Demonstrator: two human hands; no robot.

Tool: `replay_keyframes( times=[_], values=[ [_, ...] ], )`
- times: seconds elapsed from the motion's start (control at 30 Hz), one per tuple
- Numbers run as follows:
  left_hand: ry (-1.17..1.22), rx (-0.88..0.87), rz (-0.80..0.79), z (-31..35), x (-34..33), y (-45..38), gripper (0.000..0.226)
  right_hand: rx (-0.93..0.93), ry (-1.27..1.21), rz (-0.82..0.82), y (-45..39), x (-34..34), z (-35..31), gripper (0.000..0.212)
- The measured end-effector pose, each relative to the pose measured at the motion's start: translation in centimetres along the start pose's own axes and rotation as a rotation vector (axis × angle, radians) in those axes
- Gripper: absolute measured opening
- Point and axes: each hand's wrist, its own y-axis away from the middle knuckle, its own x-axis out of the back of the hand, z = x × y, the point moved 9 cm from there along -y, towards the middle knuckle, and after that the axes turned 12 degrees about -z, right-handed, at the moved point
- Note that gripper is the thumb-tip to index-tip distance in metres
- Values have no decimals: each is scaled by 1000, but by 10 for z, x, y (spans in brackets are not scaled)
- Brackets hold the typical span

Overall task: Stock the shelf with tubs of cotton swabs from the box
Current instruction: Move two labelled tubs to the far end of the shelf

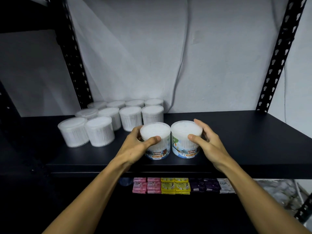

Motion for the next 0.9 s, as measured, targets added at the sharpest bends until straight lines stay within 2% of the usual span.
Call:
replay_keyframes(
  times=[0.43, 0.5, 0.6, 0.7, 0.8, 0.9],
  values=[
    [-10, -1, -40, 3, -1, -2, 63, -10, 24, 8, 2, -1, 1, 60],
    [-17, -2, -52, 4, -2, -1, 69, -10, 24, -3, 3, -2, 1, 63],
    [-67, -12, -46, 7, 1, 6, 90, -27, 35, -42, 7, -3, 0, 78],
    [-285, -62, 56, 12, 16, 21, 101, -64, 169, -23, 17, 0, -1, 89],
    [-480, -90, 101, 15, 20, 33, 89, -76, 381, 17, 30, 2, -1, 92],
    [-520, -119, 68, 18, 13, 34, 76, -56, 472, 30, 34, 2, -3, 83]
  ],
)
